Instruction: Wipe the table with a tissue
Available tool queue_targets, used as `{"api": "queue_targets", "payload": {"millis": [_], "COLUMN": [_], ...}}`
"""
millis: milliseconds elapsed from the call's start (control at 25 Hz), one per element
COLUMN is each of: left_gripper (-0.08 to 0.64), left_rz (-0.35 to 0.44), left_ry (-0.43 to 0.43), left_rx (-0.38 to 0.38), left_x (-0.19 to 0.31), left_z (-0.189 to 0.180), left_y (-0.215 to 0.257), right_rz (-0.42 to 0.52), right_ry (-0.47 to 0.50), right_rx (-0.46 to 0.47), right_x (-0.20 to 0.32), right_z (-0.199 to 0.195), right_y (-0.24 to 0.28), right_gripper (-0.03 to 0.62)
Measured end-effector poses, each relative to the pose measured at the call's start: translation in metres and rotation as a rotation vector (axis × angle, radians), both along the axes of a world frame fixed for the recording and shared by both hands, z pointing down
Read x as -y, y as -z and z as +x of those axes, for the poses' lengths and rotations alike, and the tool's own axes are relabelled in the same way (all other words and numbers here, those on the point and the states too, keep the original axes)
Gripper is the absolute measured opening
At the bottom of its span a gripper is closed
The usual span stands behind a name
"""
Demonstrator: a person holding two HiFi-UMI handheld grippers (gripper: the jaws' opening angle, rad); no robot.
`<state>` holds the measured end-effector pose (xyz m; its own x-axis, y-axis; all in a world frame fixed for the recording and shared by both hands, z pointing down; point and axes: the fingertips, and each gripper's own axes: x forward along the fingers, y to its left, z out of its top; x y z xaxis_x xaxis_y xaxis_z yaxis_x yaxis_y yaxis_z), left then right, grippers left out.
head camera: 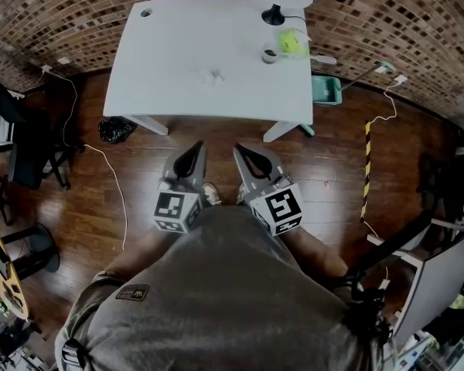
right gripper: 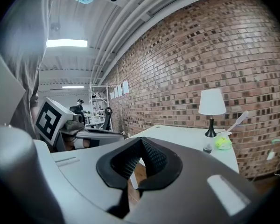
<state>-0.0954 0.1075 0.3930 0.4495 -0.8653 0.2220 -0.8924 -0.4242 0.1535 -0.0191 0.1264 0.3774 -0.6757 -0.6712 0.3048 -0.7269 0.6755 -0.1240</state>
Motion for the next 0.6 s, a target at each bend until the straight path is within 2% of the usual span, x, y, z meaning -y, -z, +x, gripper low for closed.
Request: {"api": "queue_targets", "payload": {"millis": [360,600], "left_gripper": [0.002,0.002], "left_rz": [0.002,0.0], "left_ry": [-0.002,-0.005], "left_rx": [-0.005,-0.006], "left_x": [-0.0009,-0.0015], "left_z": [-0.0012,-0.0013], "left_y": [-0.0019,-0.0027], "right_rz": [0.017,0.051], "right_ry": [-0.005,-0.018], "right_rx": [0.005,0.045], "right_x": [0.0002,0.0033], "right_z": [-0.0048,-0.0071], "right_y": [0.0013,0.0031], "right_gripper": [0.009,0.009]}}
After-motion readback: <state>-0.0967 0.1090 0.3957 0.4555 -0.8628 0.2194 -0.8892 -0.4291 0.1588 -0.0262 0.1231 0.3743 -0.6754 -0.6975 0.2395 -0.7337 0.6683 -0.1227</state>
